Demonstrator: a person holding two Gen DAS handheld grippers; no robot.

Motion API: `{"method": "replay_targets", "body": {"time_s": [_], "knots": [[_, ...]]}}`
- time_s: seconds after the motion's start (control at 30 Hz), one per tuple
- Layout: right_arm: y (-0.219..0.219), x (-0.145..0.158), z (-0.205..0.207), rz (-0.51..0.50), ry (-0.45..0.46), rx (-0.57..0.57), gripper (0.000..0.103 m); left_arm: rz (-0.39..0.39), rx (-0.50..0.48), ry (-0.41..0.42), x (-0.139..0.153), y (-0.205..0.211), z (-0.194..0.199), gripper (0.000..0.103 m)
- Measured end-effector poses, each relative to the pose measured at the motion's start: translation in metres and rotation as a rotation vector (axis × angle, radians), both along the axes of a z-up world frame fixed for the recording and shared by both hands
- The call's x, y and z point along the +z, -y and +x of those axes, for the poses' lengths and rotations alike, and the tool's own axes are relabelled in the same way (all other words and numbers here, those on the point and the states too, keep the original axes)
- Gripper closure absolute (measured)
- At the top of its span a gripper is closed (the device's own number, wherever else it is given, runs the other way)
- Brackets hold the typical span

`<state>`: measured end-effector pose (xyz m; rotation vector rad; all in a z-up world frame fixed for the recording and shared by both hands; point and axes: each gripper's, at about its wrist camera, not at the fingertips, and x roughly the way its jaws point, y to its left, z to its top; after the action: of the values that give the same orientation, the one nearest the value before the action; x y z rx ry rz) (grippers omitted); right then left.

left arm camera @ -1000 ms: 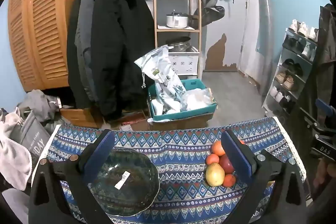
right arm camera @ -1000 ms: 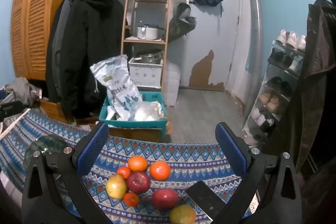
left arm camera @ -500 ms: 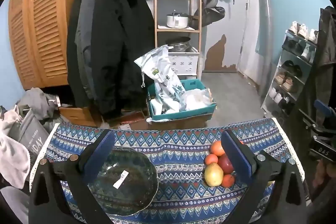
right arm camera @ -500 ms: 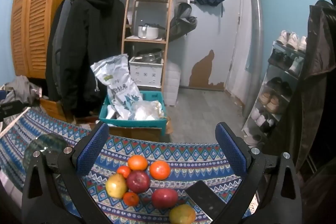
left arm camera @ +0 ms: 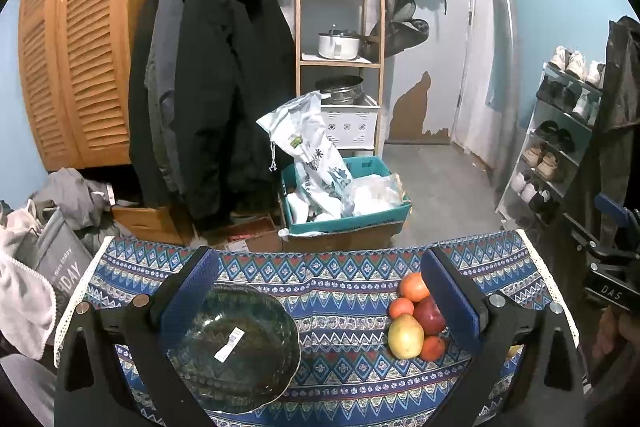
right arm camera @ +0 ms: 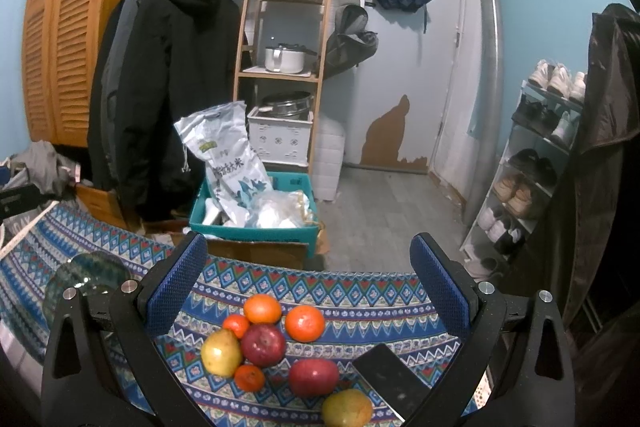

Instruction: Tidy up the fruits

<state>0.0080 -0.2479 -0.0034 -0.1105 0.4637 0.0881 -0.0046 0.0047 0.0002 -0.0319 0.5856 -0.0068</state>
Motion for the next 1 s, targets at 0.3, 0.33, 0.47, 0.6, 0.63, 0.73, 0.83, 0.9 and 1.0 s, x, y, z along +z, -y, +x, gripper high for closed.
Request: {"method": "replay_targets", "body": {"time_s": [0.3, 0.33, 0.47, 0.6, 0.63, 0.73, 0.83, 0.9, 1.0], "knots": [[-0.0019, -0.0001, -0.0005, -0.001, 0.000, 0.000, 0.003, 0.000, 0.002, 0.008, 0.0021, 0.0007, -0.0006, 0.001], [-0.0020, 0.0005, -0.0003, -0.003, 0.001, 0.000, 0.003, -0.002, 0.001, 0.008, 0.0020, 0.0007, -0.0005, 0.001], [-0.0026, 0.0007, -0.0003, -0.004, 0.000, 0.000, 0.003, -0.004, -0.001, 0.011, 0.0020, 0.0002, -0.0014, 0.001], [-0.0049, 0.0030, 0.0017, -0.005, 0.001, 0.000, 0.003, -0.003, -0.004, 0.013, 0.0021, 0.0003, -0.0021, 0.001], [-0.0051, 0.0028, 0.0017, -0.006, 0.000, 0.000, 0.003, -0.003, -0.003, 0.012, 0.0023, 0.0006, -0.0021, 0.001], [-0.0047, 0.0027, 0.0014, -0.005, 0.000, 0.000, 0.003, -0.004, -0.004, 0.012, 0.0021, 0.0010, -0.0024, 0.001], [-0.0048, 0.0026, 0.0013, -0.006, 0.000, 0.001, 0.003, -0.006, -0.004, 0.012, 0.0020, 0.0012, -0.0025, 0.001], [-0.0047, 0.0025, 0.0013, -0.006, 0.000, 0.001, 0.003, -0.007, -0.005, 0.011, 0.0018, 0.0018, -0.0028, 0.001], [-0.0053, 0.0026, 0.0015, -0.007, 0.000, 0.000, 0.003, -0.008, -0.010, 0.009, 0.0019, 0.0038, -0.0037, 0.001]]}}
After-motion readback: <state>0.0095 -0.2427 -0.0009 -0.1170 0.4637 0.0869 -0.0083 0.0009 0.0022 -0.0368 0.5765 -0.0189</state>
